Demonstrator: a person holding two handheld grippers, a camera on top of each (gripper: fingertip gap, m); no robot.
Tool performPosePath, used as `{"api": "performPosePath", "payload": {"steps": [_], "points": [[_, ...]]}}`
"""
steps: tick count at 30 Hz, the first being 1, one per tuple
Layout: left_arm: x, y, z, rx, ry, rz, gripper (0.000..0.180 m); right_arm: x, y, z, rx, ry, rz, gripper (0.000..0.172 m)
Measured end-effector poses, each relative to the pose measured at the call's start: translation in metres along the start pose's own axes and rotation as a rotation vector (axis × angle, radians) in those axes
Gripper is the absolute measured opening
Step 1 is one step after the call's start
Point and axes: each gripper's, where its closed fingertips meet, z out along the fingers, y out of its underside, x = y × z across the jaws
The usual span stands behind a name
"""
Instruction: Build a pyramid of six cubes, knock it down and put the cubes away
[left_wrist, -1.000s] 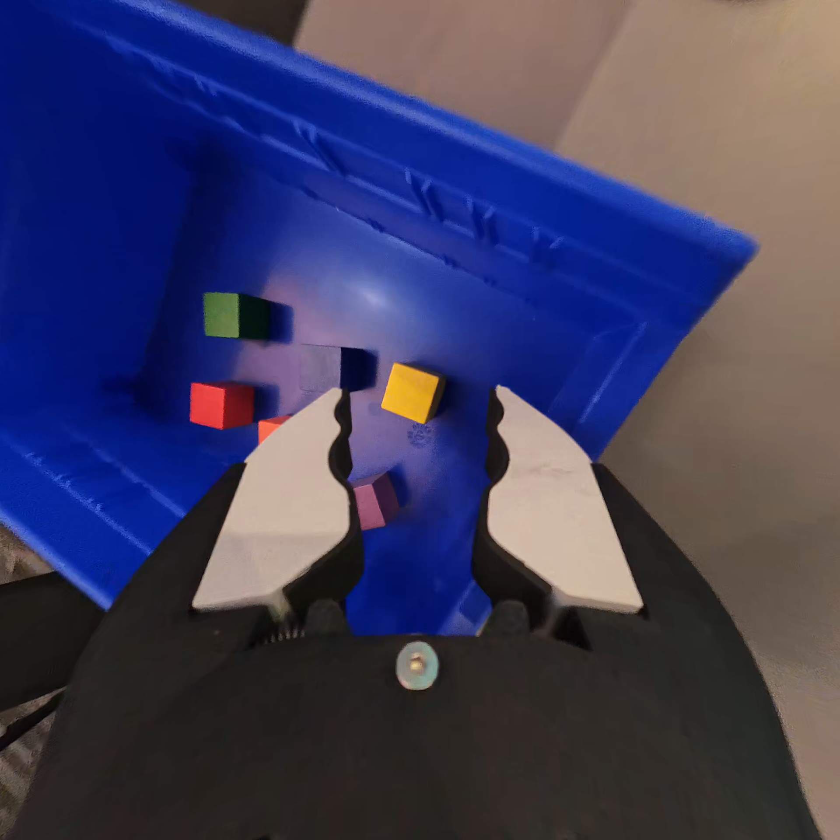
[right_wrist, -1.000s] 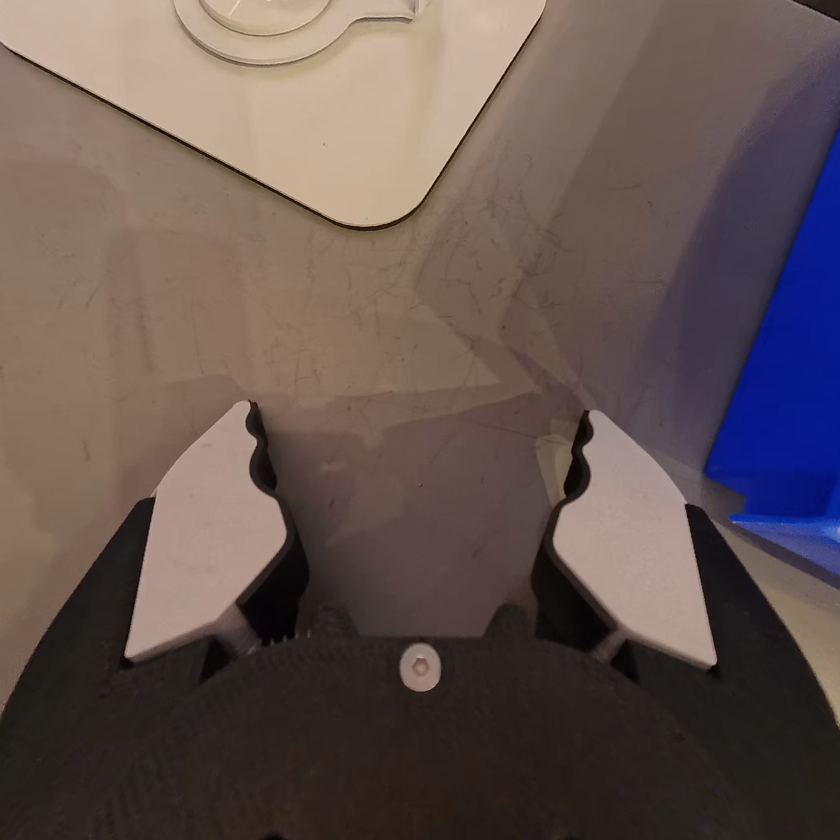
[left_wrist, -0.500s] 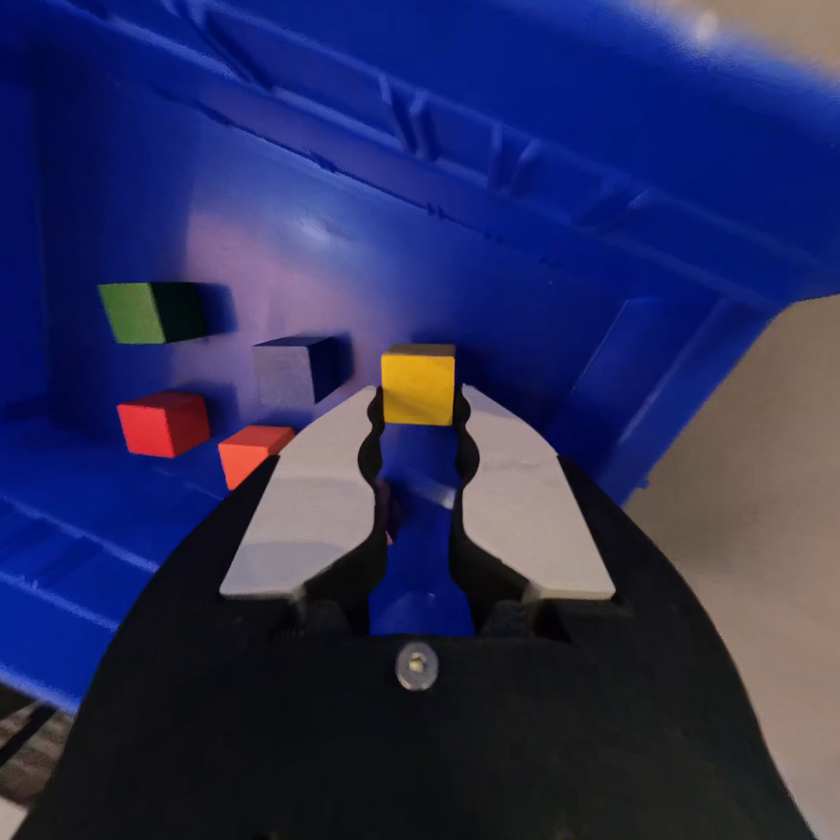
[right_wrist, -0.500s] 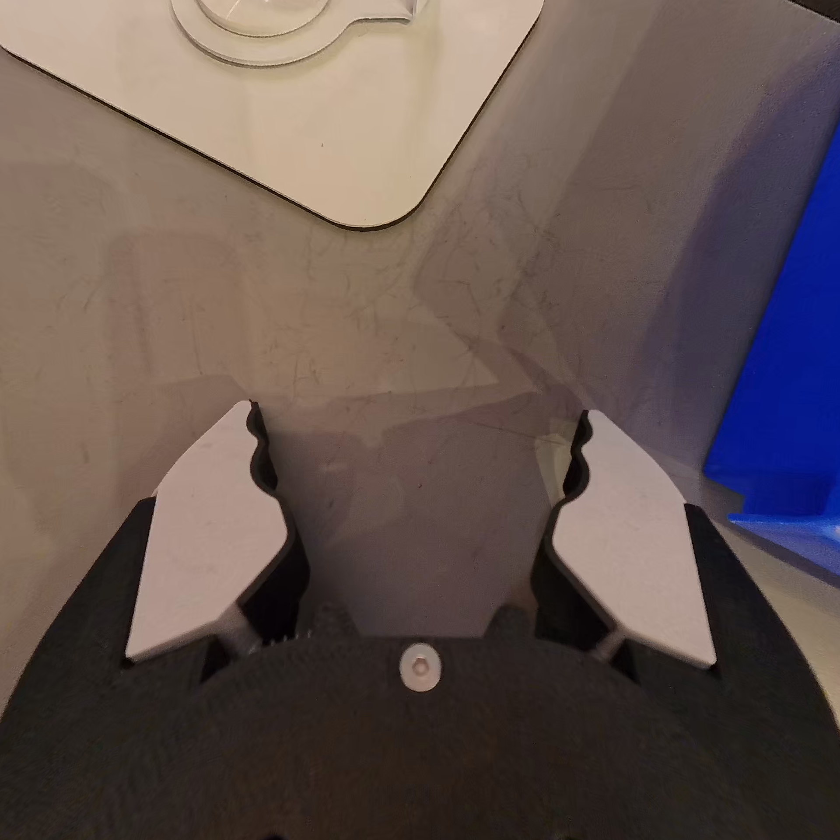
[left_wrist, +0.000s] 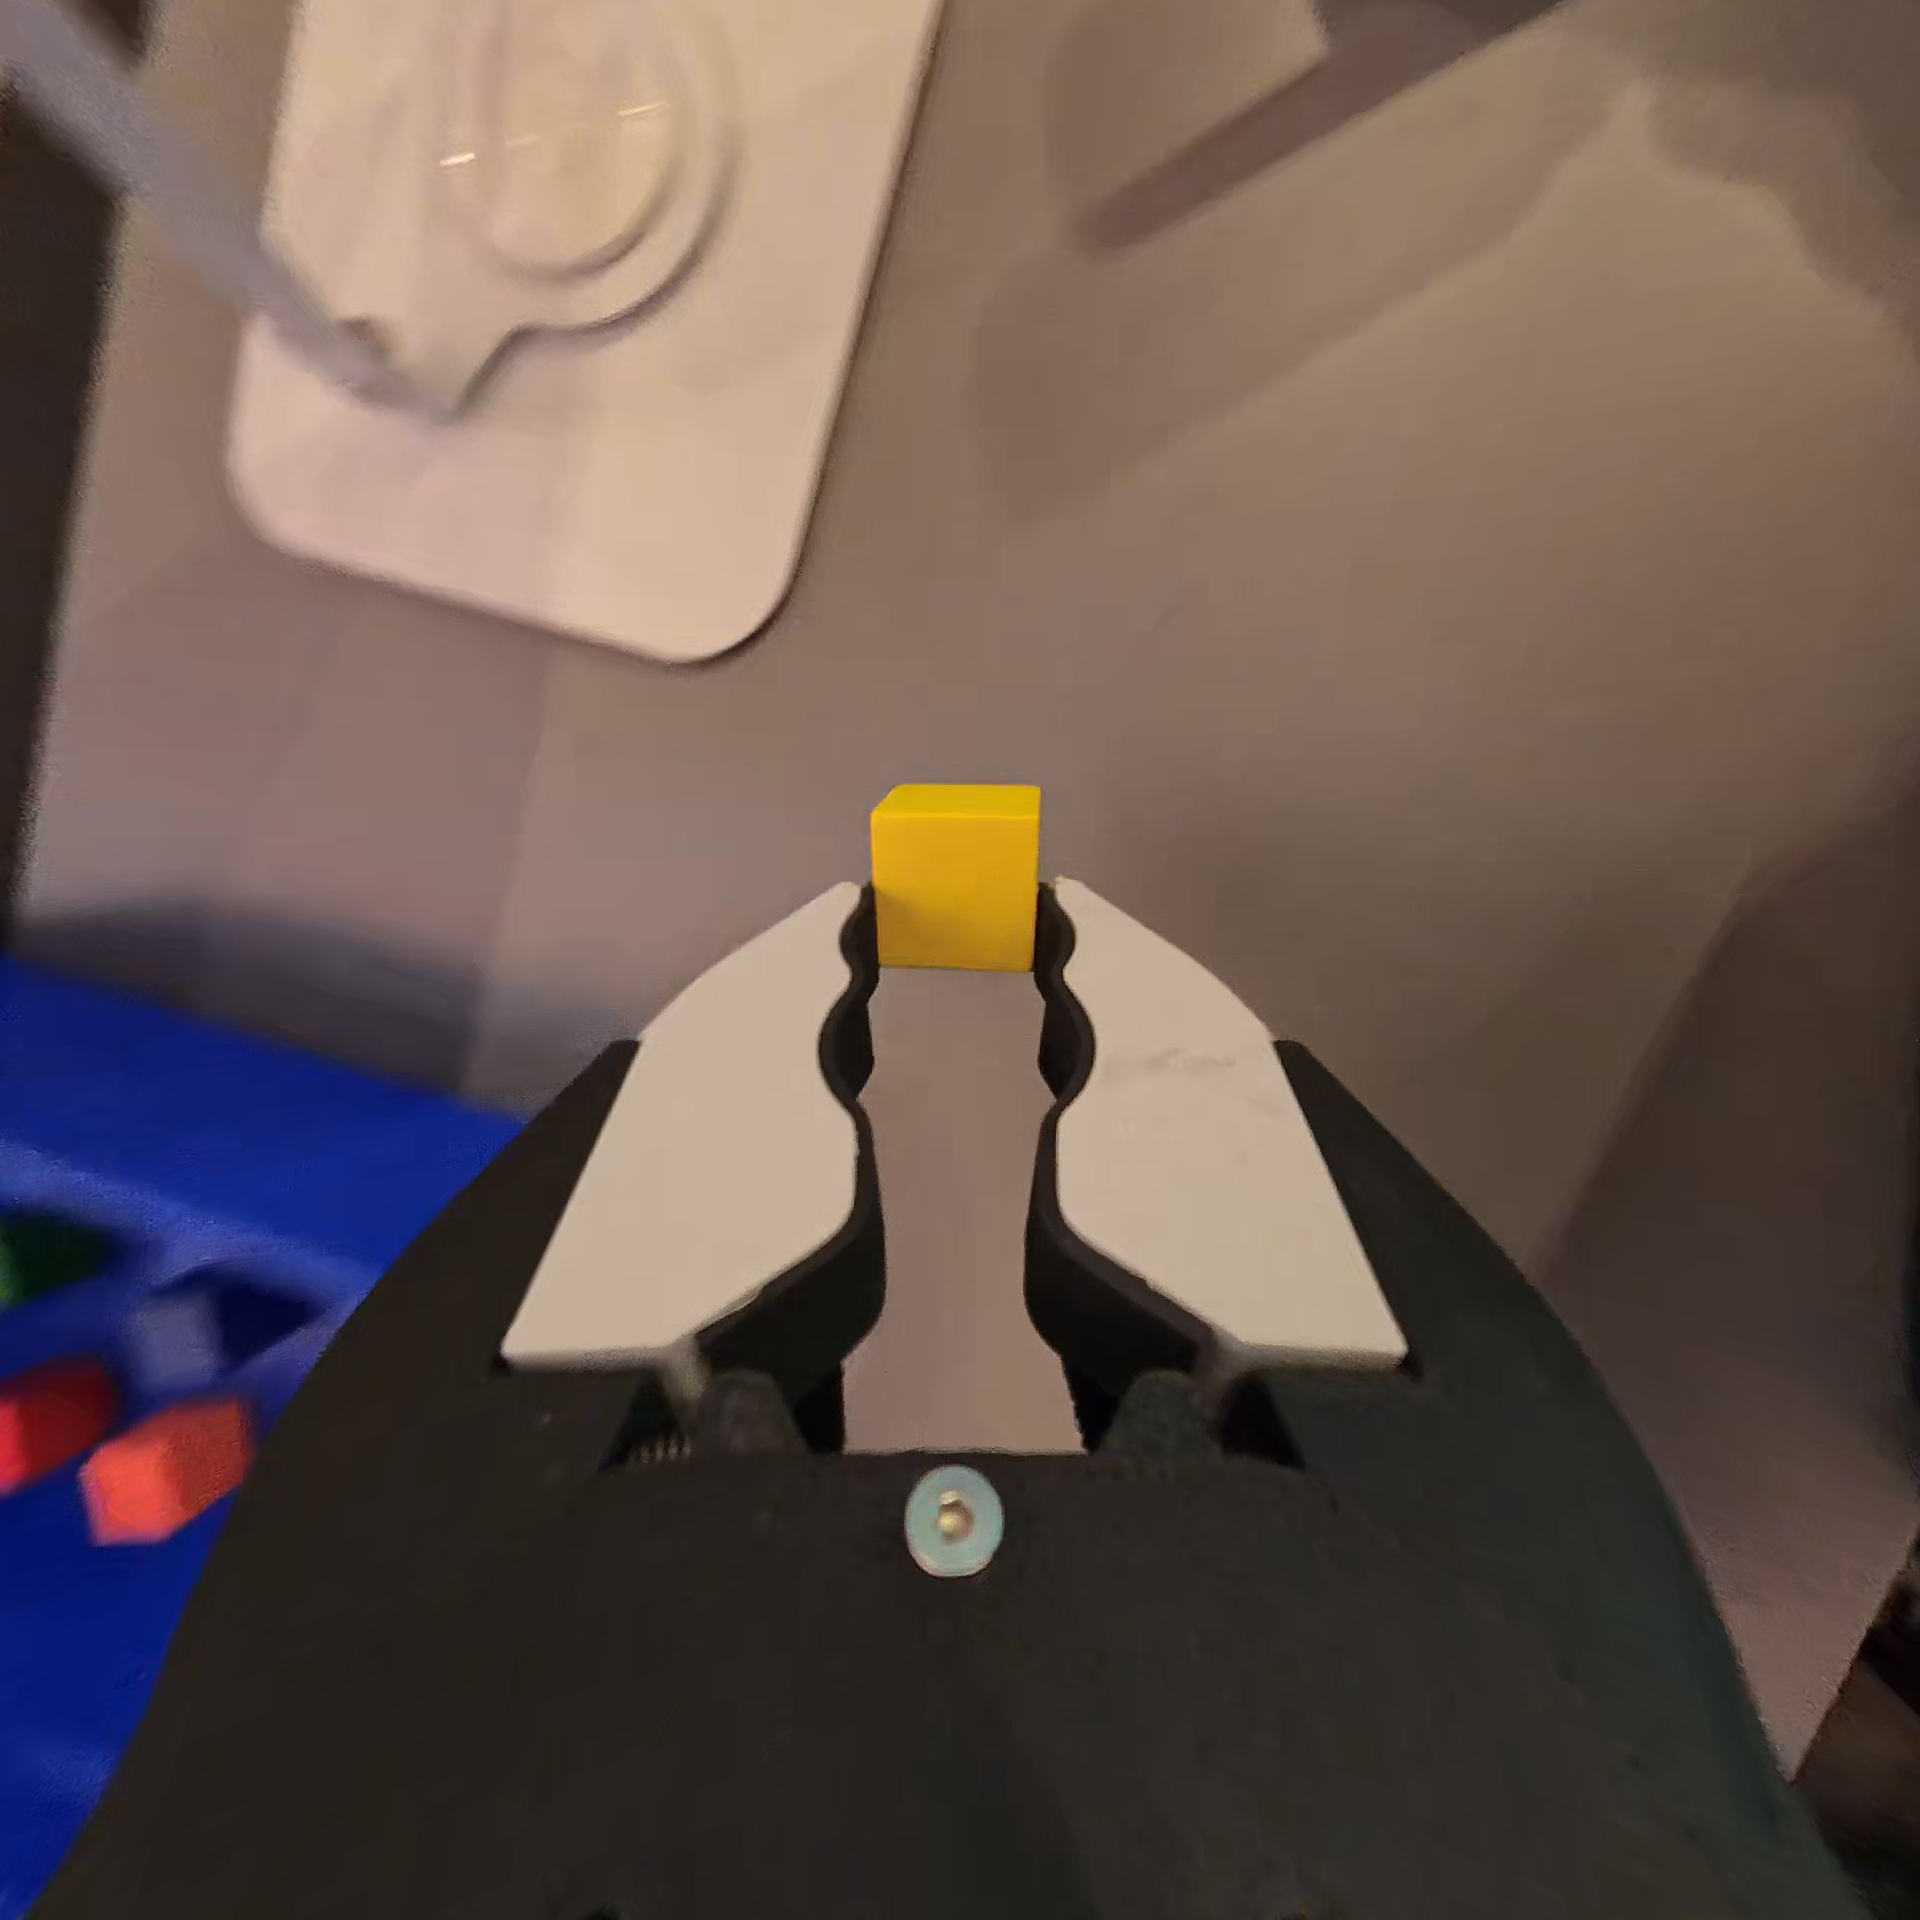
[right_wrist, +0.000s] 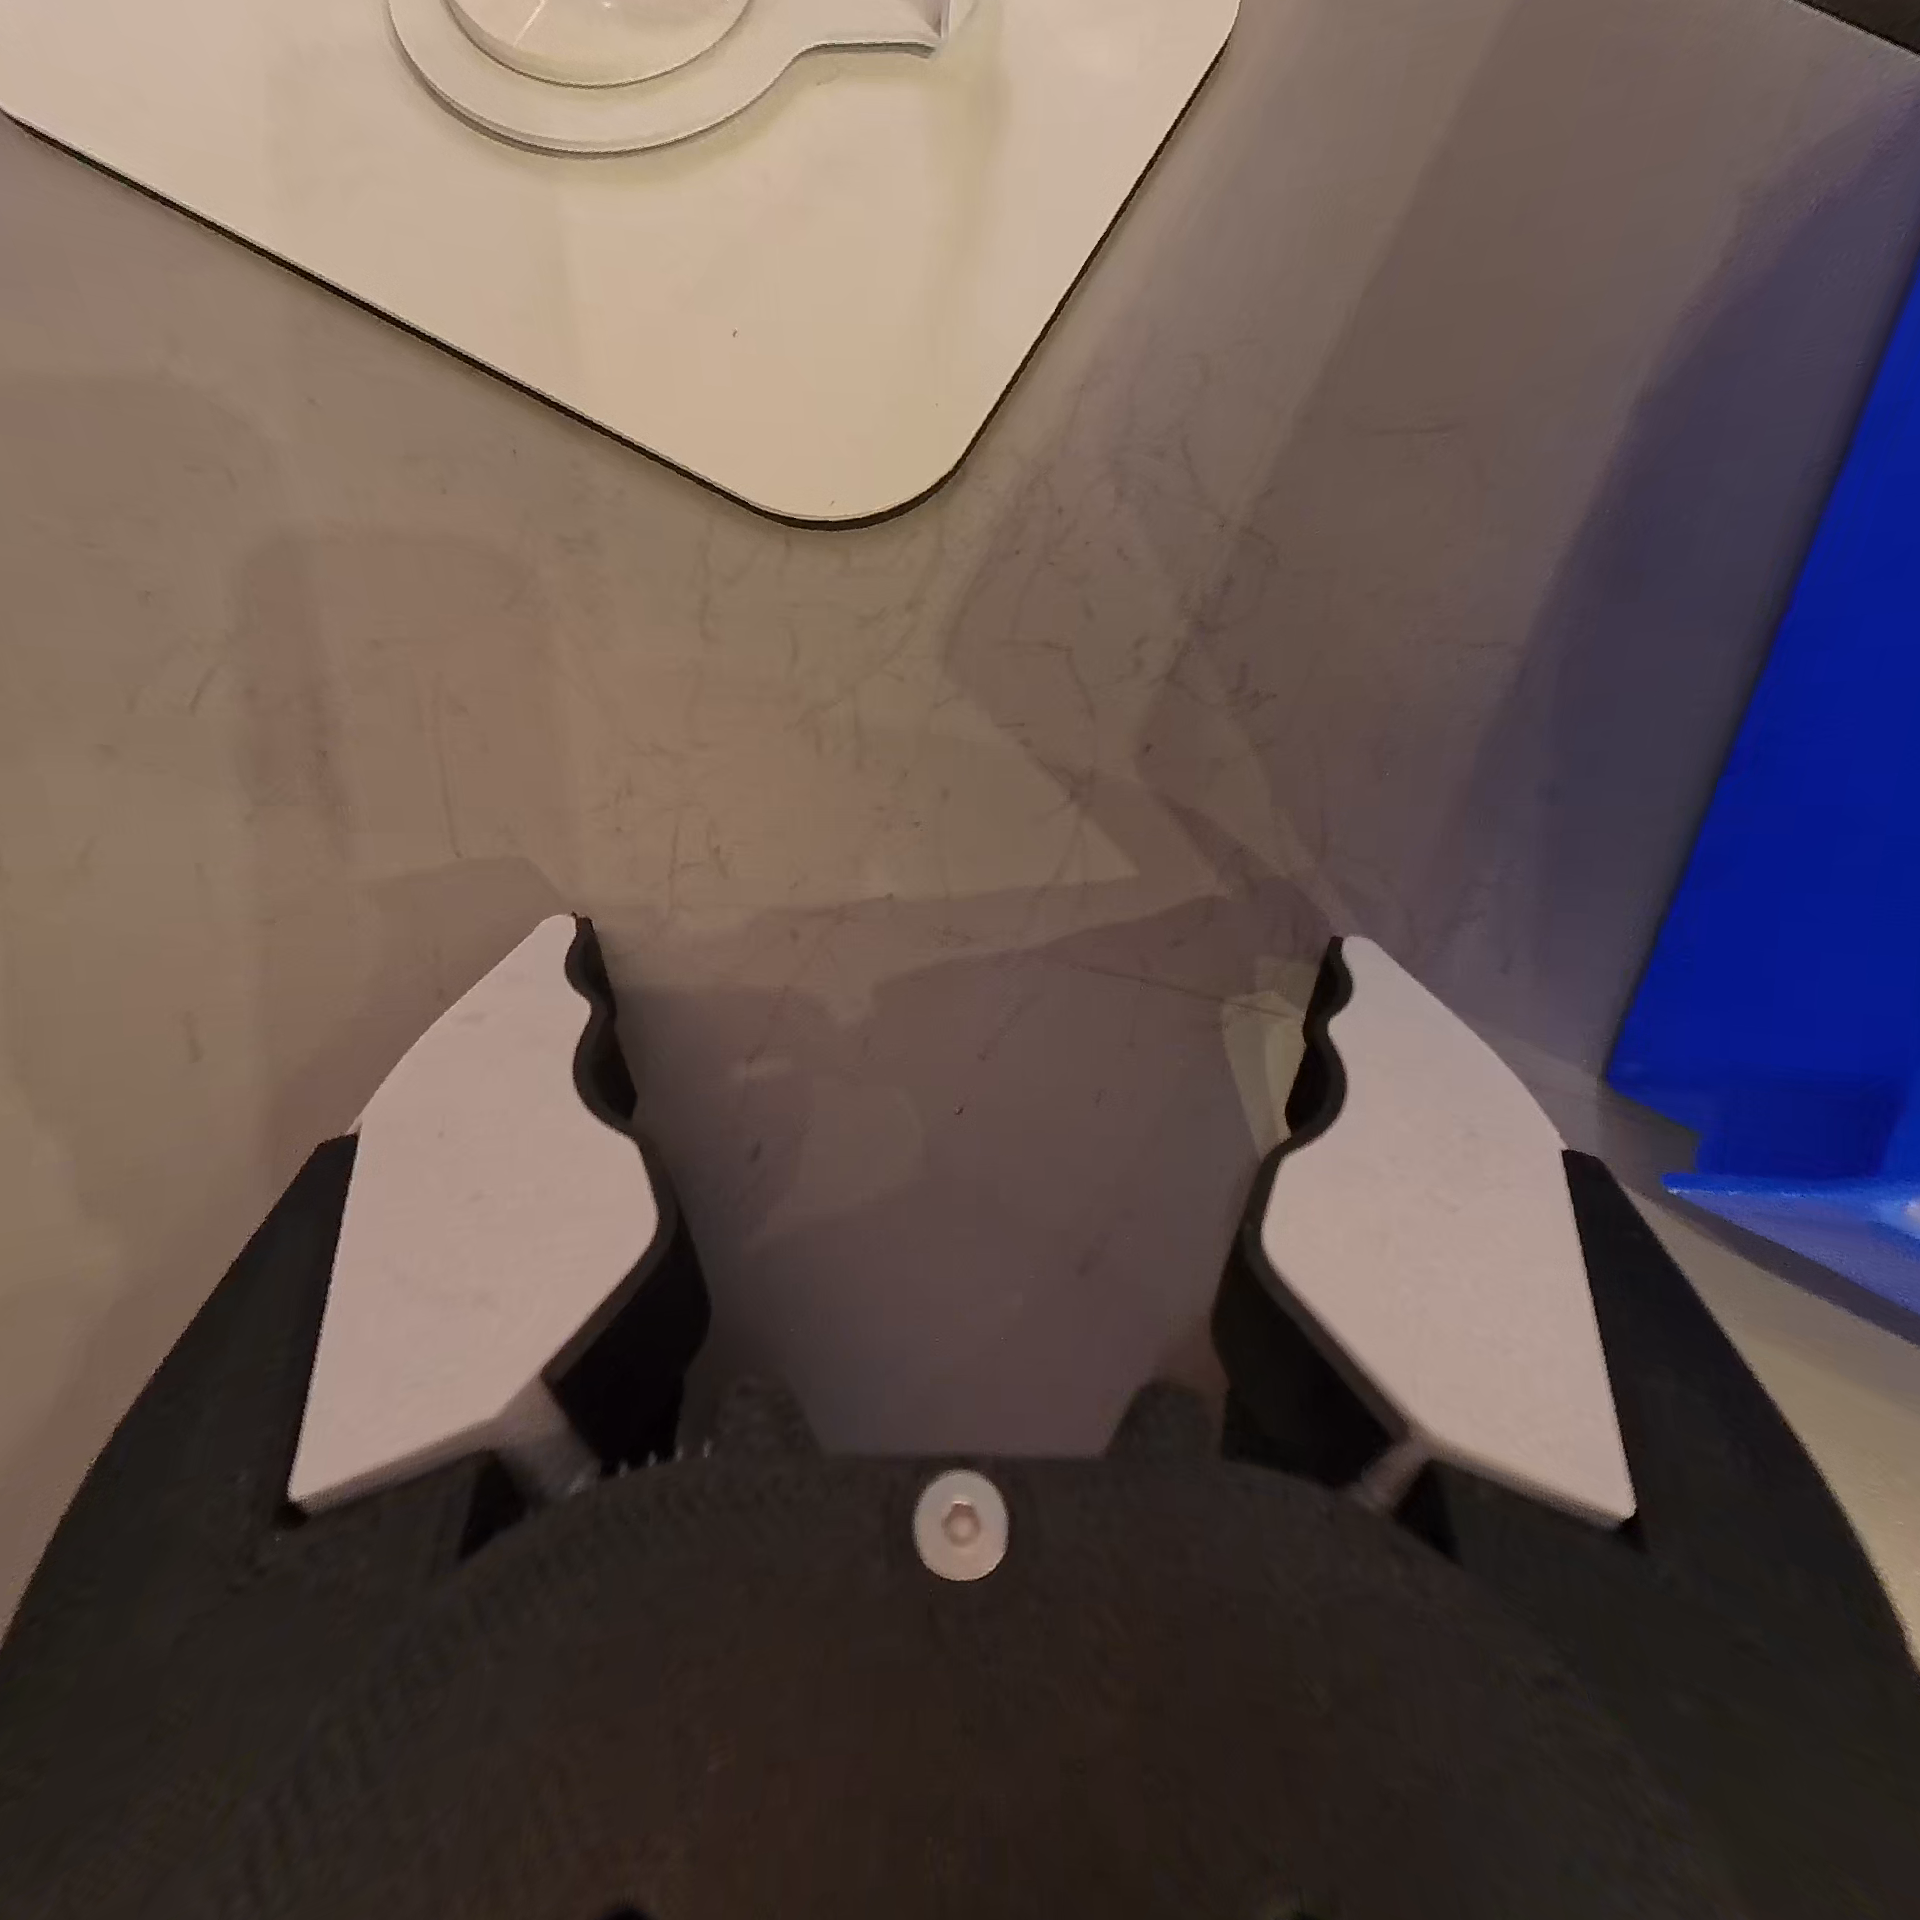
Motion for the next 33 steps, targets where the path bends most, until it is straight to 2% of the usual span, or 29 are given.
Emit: {"api": "performPosePath", "payload": {"steps": [3,6,14,16,20,23,25,29,33], "points": [[0.032,-0.023,0.039,-0.005,0.064,0.05,0.028,0.0,0.0,0.0,0.0,0.0,0.0,0.125],[0.058,-0.042,0.064,0.005,0.12,0.095,0.028,0.0,0.0,0.0,0.0,0.0,0.0,0.125],[0.078,-0.045,0.097,-0.018,0.187,0.109,0.029,0.0,0.0,0.0,0.001,-0.001,-0.001,0.124],[0.076,-0.045,0.099,-0.012,0.177,0.085,0.058,0.0,0.0,0.0,0.001,-0.001,-0.001,0.124],[0.07,-0.044,0.084,0.014,0.151,0.054,0.073,0.0,0.0,0.0,0.001,-0.002,-0.001,0.124],[0.045,-0.04,0.048,0.073,0.073,0.019,0.071,0.0,0.0,0.0,0.001,-0.003,-0.002,0.124],[0.011,-0.025,0.019,0.082,-0.02,-0.015,0.069,0.0,0.0,0.0,0.001,-0.003,-0.002,0.124],[-0.075,0.02,-0.038,0.052,-0.209,-0.071,0.061,0.0,0.0,0.0,0.002,-0.003,-0.002,0.124],[-0.152,0.065,-0.061,-0.008,-0.292,-0.112,0.057,0.0,0.0,0.0,0.002,-0.002,-0.002,0.124]]}}
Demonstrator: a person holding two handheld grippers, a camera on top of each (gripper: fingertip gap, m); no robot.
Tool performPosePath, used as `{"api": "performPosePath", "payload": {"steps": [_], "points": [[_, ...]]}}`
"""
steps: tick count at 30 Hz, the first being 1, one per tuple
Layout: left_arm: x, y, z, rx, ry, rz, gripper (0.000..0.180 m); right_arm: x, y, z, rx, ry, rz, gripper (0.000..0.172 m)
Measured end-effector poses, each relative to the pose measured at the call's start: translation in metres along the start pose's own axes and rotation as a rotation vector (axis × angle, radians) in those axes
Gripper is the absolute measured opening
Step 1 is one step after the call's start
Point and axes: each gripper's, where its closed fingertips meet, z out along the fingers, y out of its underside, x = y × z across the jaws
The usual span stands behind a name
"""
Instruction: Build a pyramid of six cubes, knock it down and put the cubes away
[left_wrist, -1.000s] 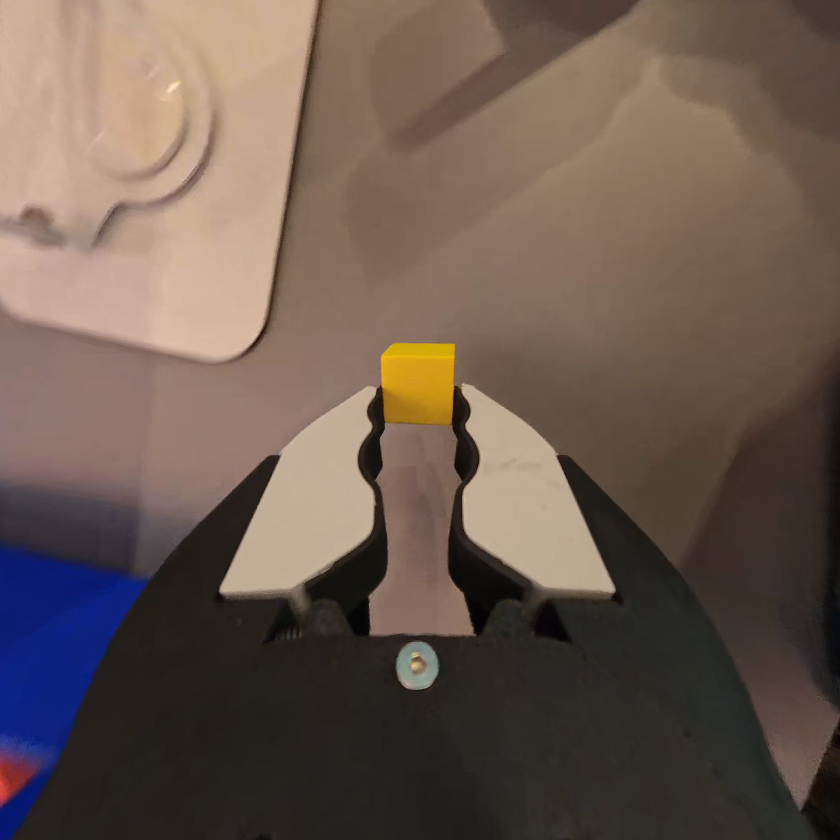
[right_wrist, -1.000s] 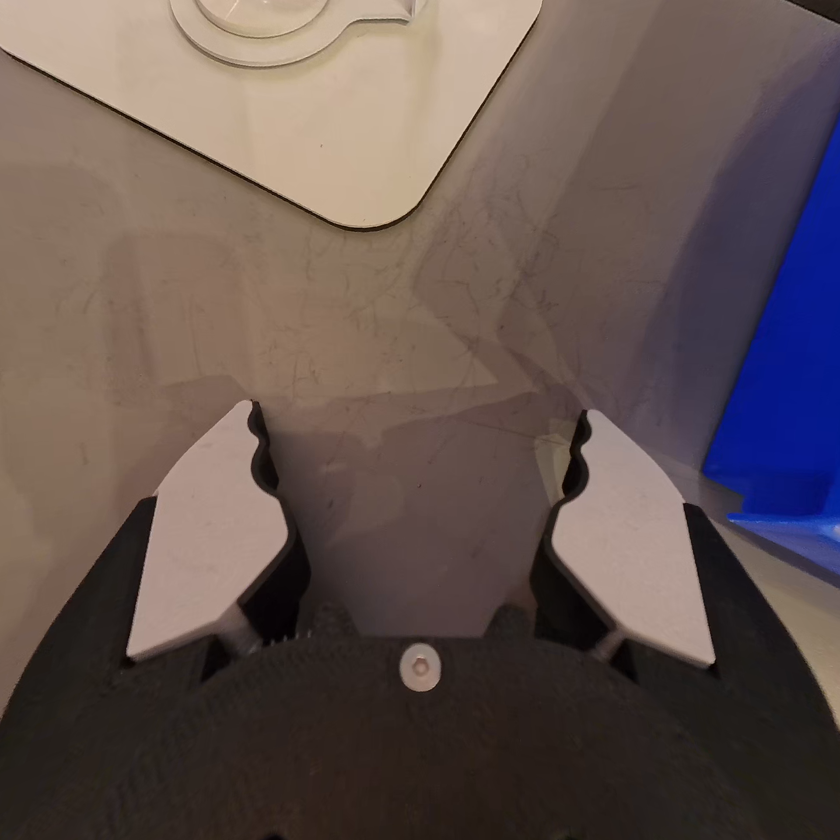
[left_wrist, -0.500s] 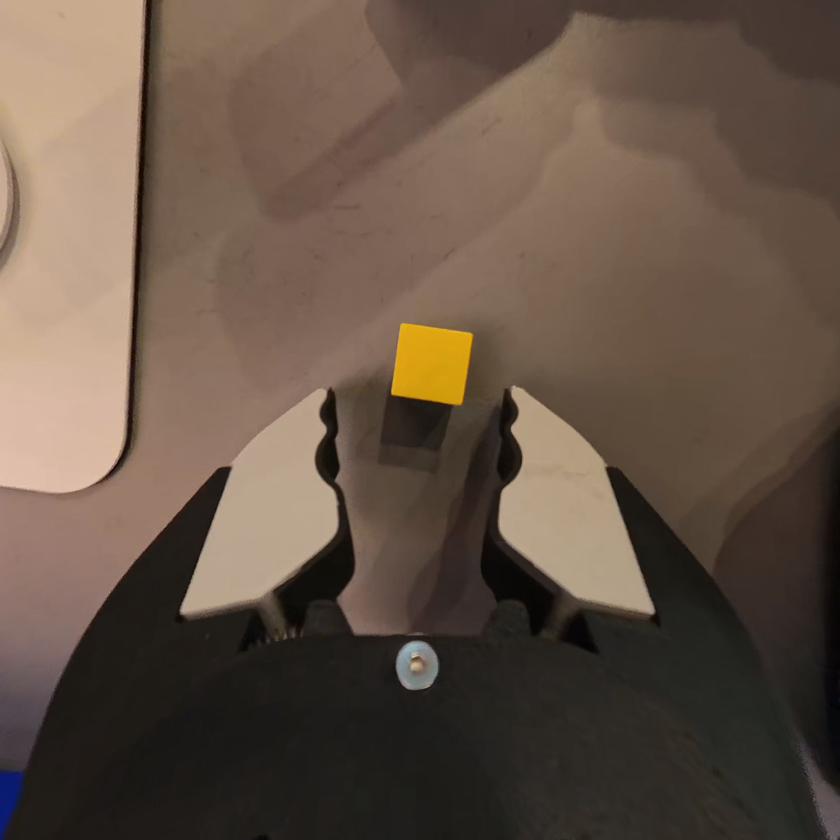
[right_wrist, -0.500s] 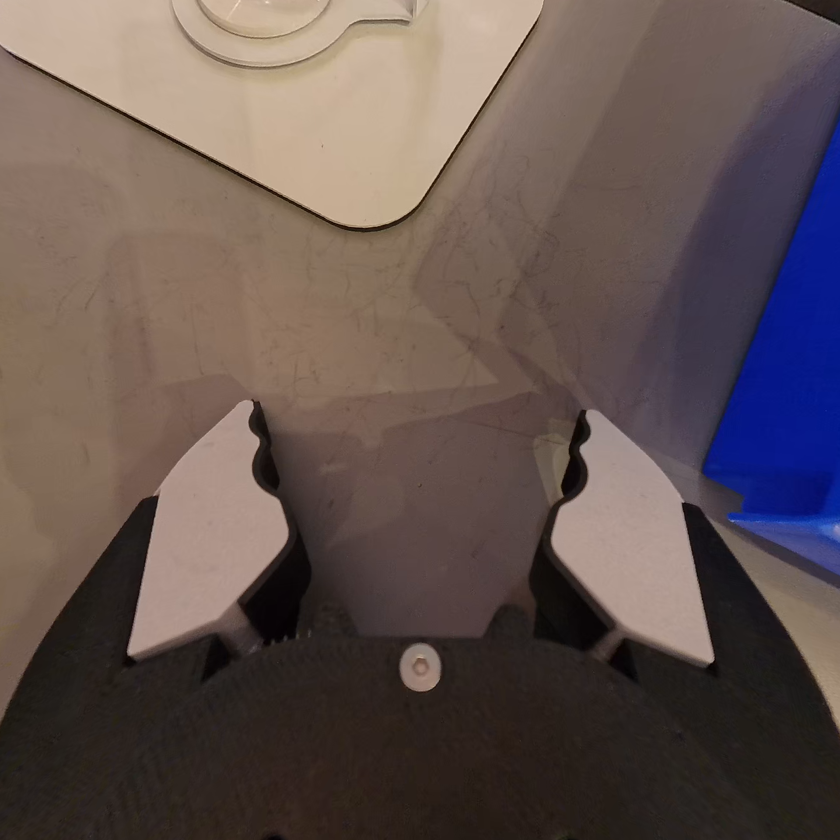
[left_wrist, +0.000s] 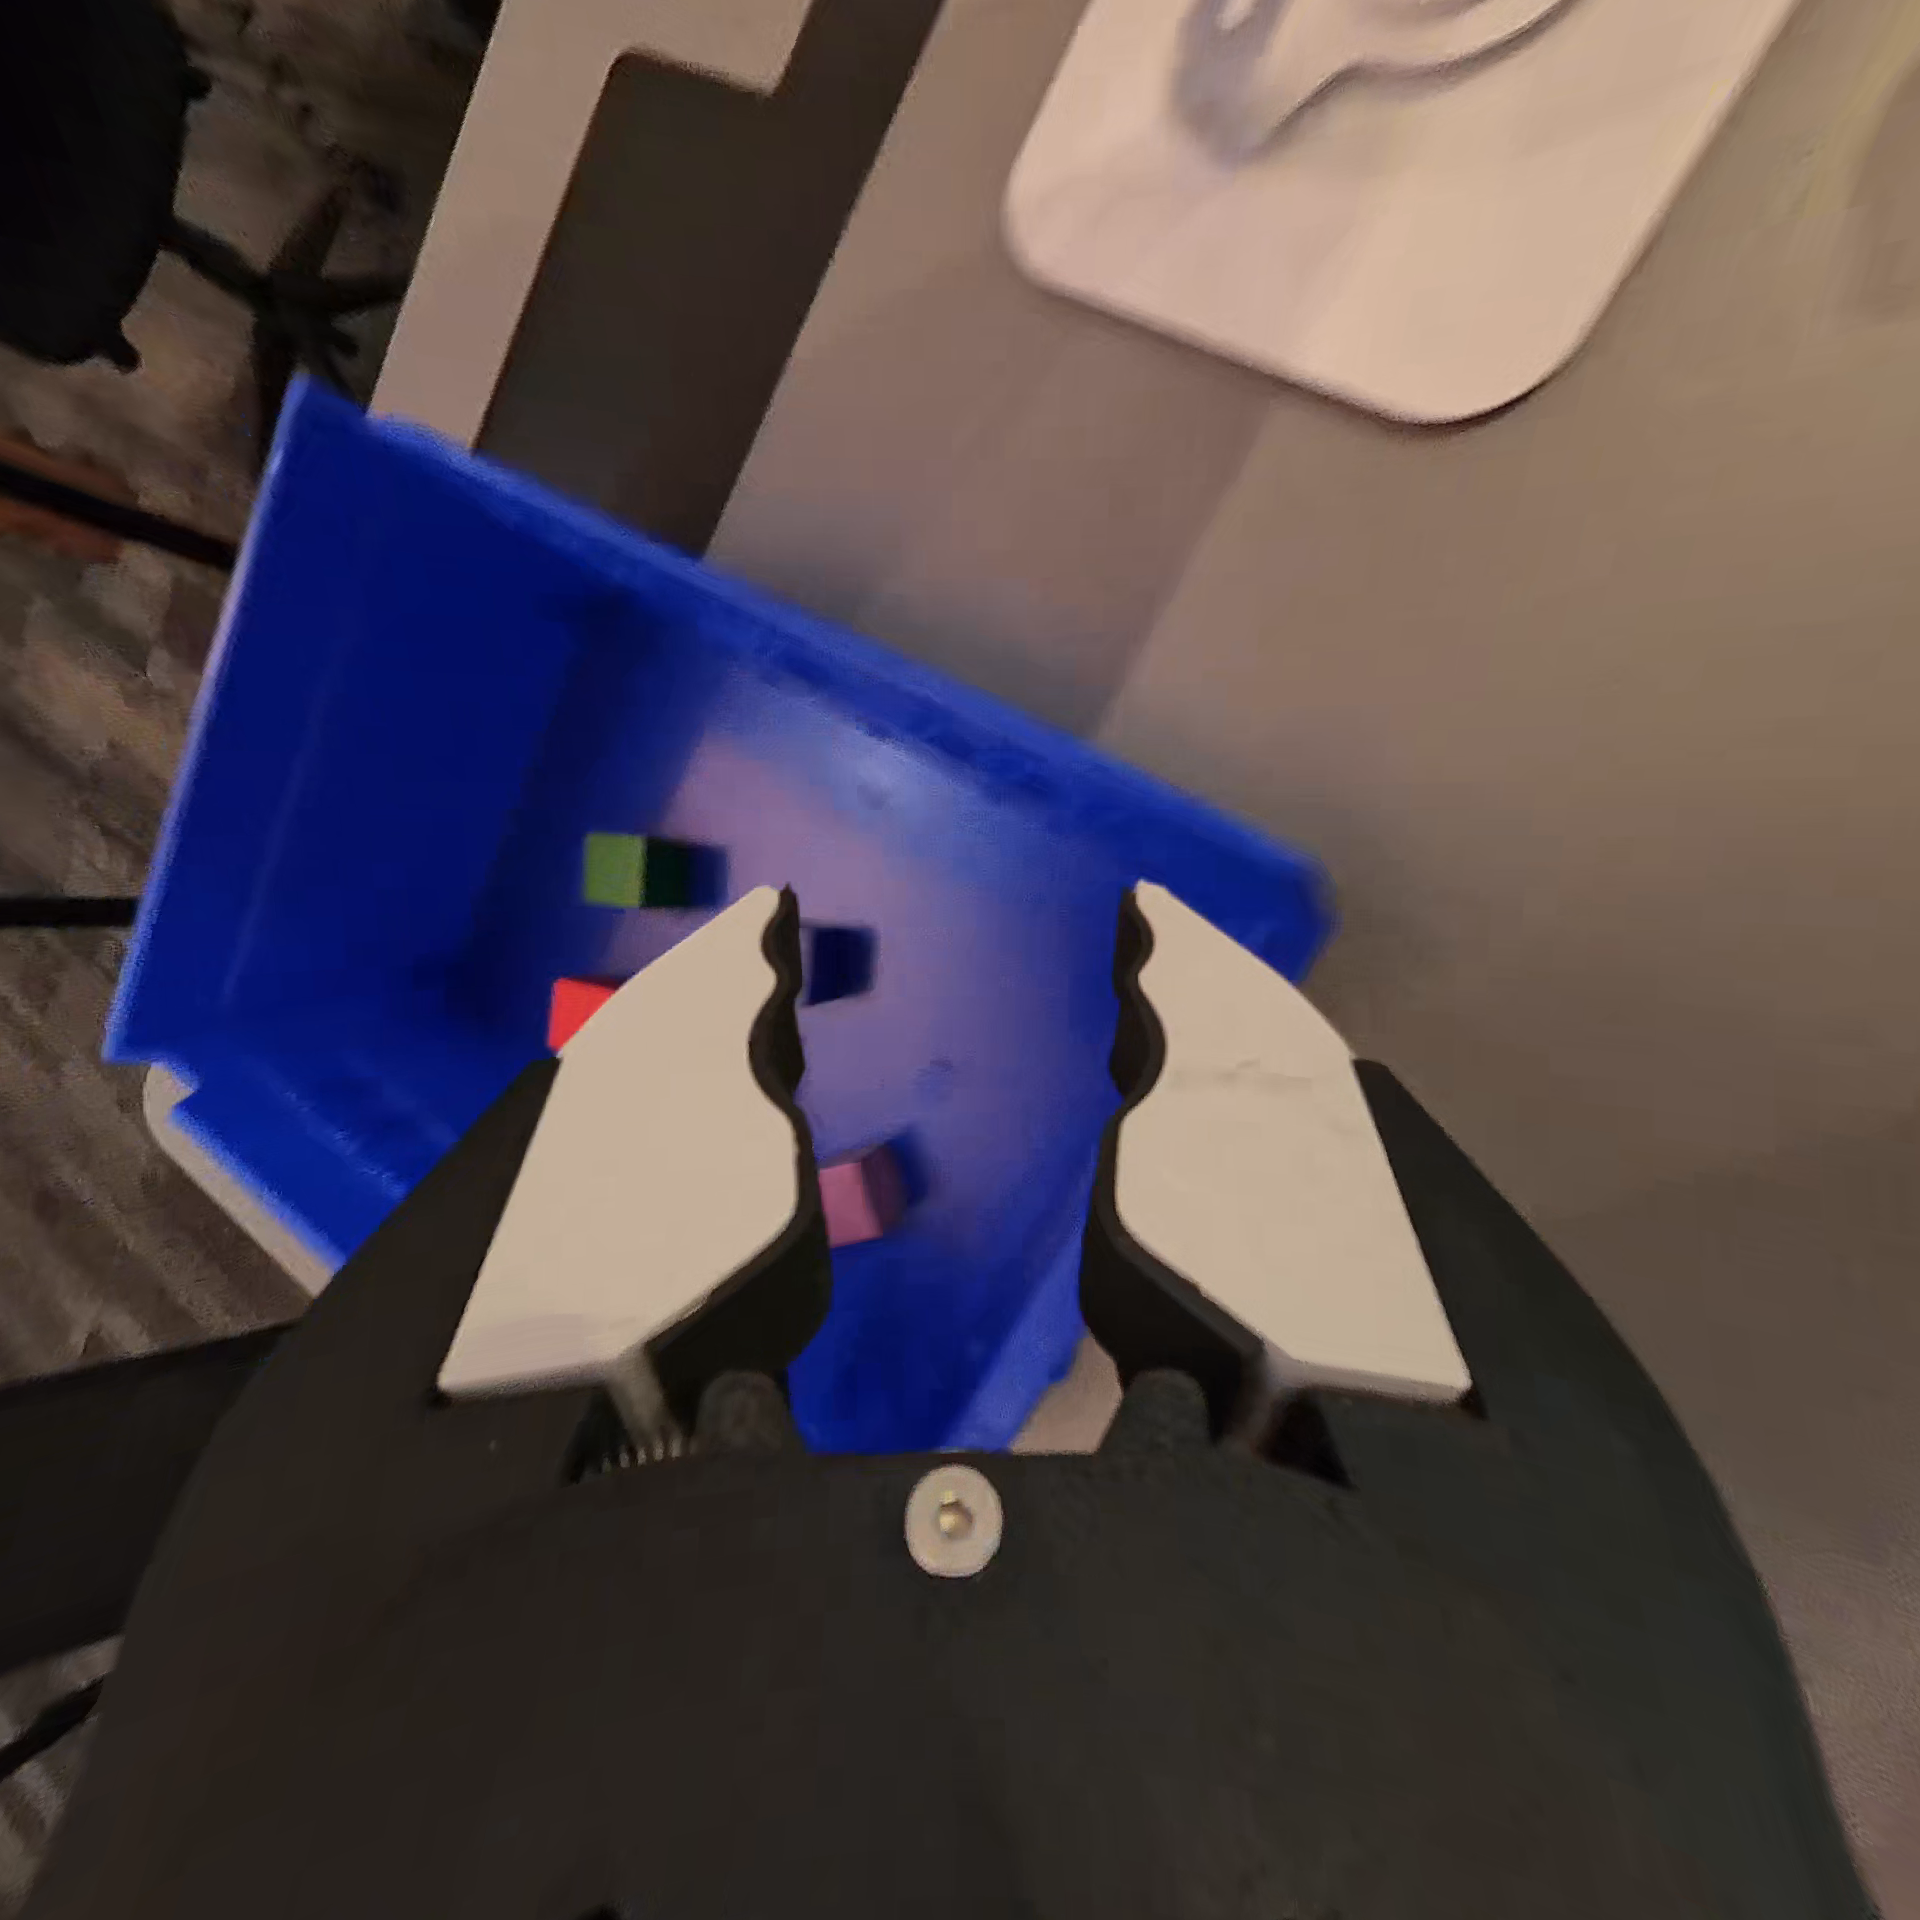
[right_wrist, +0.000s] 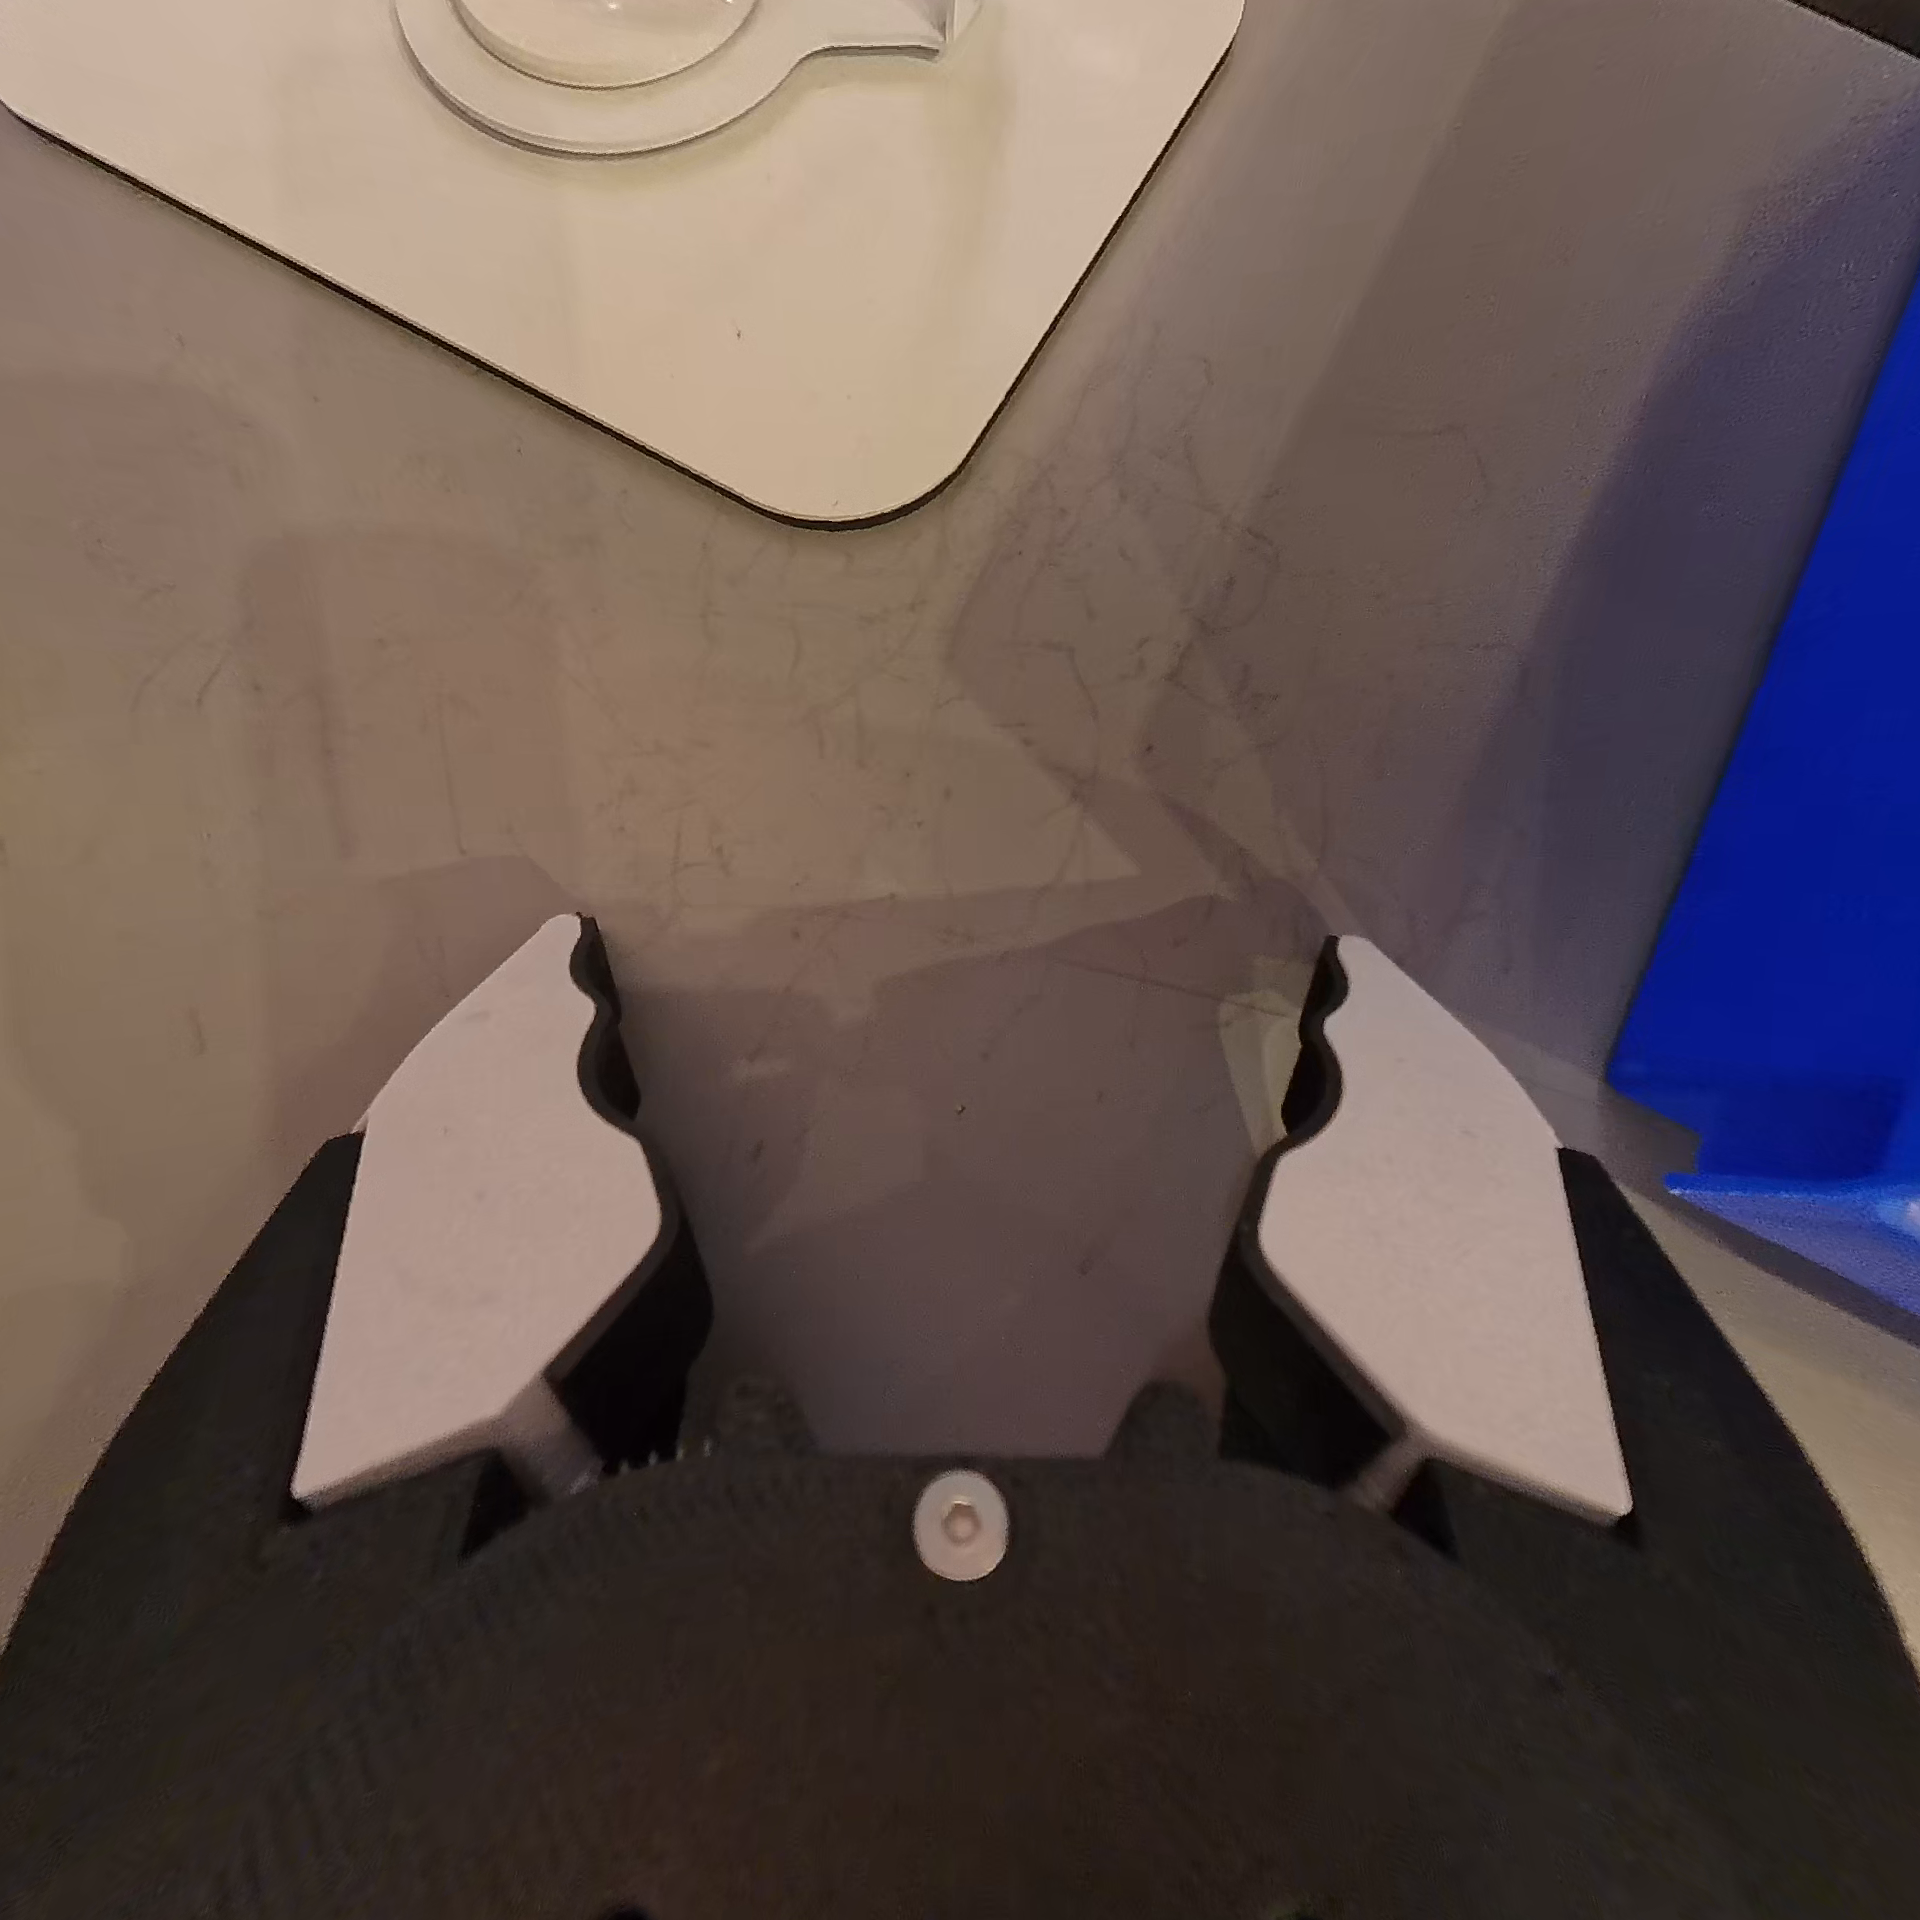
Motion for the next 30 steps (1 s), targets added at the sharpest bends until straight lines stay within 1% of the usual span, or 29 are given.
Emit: {"api": "performPosePath", "payload": {"steps": [3,6,11,15,16,17,18,20,23,27,30], "points": [[-0.042,0.026,0.02,-0.079,-0.006,-0.014,0.057,0.0,0.0,0.0,0.0,0.001,0.0,0.124],[-0.059,0.047,0.047,-0.165,0.032,-0.019,0.051,0.0,0.0,0.0,0.0,0.001,0.001,0.124],[-0.052,0.071,0.084,-0.298,0.12,0.044,0.046,0.0,0.0,0.0,0.001,0.002,0.001,0.123],[-0.048,0.085,0.101,-0.369,0.148,0.068,0.044,0.0,0.0,0.0,0.001,0.004,0.003,0.123],[-0.048,0.087,0.103,-0.379,0.159,0.07,0.042,0.0,0.0,0.0,0.001,0.004,0.003,0.123],[-0.048,0.083,0.104,-0.358,0.163,0.057,0.03,0.0,0.0,0.0,0.001,0.004,0.003,0.123],[-0.05,0.083,0.104,-0.361,0.163,0.051,0.03,0.001,0.0,0.0,0.001,0.005,0.003,0.123],[-0.051,0.084,0.1,-0.376,0.155,0.057,0.029,0.001,0.0,0.0,0.002,0.005,0.004,0.123],[-0.05,0.071,0.081,-0.336,0.129,0.035,0.029,0.001,0.0,0.0,0.002,0.005,0.005,0.122],[-0.039,0.044,0.033,-0.244,0.057,0.048,0.029,0.001,-0.001,0.0,0.002,0.006,0.005,0.122],[-0.007,0.017,-0.002,-0.155,0.069,0.075,0.028,0.001,0.0,0.0,0.002,0.006,0.005,0.122]]}}
